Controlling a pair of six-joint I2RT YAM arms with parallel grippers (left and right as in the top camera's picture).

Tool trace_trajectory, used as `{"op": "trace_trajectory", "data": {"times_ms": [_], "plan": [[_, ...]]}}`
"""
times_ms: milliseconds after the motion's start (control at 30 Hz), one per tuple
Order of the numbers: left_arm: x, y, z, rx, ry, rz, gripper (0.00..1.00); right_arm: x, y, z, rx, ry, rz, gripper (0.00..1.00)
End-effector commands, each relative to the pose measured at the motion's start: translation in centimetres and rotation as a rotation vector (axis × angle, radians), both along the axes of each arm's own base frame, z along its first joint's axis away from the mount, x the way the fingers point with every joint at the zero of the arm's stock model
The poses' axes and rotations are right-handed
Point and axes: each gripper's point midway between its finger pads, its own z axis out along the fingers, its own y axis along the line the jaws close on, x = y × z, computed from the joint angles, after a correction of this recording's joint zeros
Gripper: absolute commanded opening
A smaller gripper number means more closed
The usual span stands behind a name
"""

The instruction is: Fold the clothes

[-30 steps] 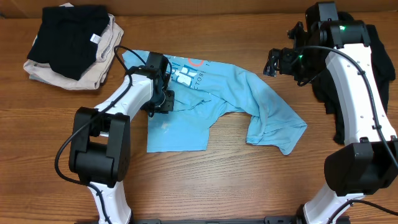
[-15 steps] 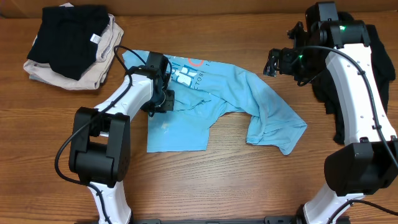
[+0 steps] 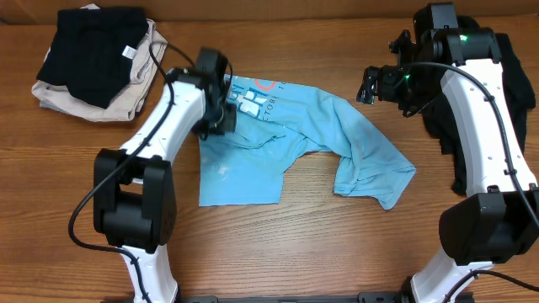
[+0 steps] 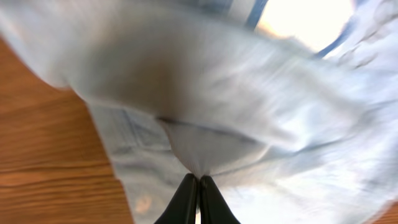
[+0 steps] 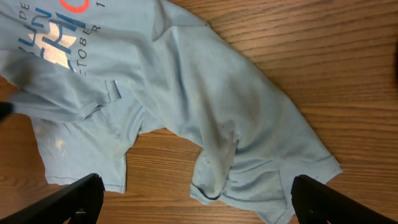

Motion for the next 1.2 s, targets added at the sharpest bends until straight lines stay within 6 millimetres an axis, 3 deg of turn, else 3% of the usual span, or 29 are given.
{"op": "trace_trajectory", "data": {"times_ms": [0, 333, 633, 700, 767, 900, 1033, 1167], "plan": [[2.6, -0.9, 4.3, -0.036, -0.091, 0.009, 0.04, -0.2, -0.2, -0.3, -0.008, 0.007, -0.007, 1.00], [5.2, -1.5, 12.3, -0.072, -0.237, 0.008, 0.04, -1.3, 0.5, -1.7, 0.033, 0.067, 0.003, 1.00], [6.7, -1.9, 20.9, -0.117, -0.423, 0.006, 0.04, -2.9, 2.1, -3.8, 0.058, 0.142, 0.037, 0.98], [6.7, -1.9, 22.7, -0.127, -0.462, 0.006, 0.04, -3.3, 2.8, -4.1, 0.057, 0.150, 0.055, 0.95], [6.8, -1.9, 24.8, -0.135, -0.514, -0.002, 0.04, -3.5, 3.8, -4.2, 0.064, 0.155, 0.075, 0.84], [7.1, -1.7, 29.1, -0.147, -0.634, -0.005, 0.04, -4.0, 5.6, -4.6, 0.058, 0.160, 0.106, 0.81], [6.7, -1.2, 34.0, -0.163, -0.770, 0.006, 0.04, -4.2, 6.3, -5.9, -0.028, 0.167, 0.054, 0.78], [6.1, -1.1, 36.7, -0.179, -0.841, 0.006, 0.04, -3.8, 4.9, -7.2, -0.189, 0.142, -0.040, 0.77]]}}
